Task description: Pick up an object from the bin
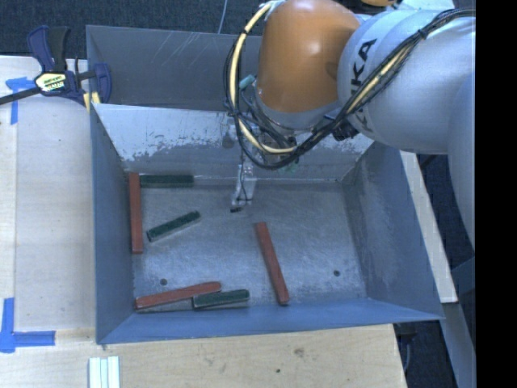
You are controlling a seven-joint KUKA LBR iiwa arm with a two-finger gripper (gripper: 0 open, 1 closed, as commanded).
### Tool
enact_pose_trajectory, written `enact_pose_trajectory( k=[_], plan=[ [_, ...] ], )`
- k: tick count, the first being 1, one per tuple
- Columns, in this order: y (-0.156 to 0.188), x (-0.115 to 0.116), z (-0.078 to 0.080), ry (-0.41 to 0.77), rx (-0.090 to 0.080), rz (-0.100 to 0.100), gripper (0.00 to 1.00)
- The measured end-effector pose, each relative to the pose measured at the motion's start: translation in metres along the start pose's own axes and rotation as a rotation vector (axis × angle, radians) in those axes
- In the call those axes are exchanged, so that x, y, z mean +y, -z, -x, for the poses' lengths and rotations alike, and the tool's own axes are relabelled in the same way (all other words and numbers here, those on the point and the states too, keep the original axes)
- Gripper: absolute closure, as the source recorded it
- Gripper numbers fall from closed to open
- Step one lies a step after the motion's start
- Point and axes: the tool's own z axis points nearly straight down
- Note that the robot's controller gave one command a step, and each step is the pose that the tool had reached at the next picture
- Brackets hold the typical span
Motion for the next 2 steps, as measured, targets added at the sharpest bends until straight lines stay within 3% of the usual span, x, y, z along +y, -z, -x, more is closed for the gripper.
enact_pose_trajectory(
  k=[1,2],
  plan=[
    [-0.046,0.022,-0.006,0.157,-0.002,-0.001,0.00],
    [-0.050,0.067,-0.028,0.334,0.004,0.000,0.00]
  ],
)
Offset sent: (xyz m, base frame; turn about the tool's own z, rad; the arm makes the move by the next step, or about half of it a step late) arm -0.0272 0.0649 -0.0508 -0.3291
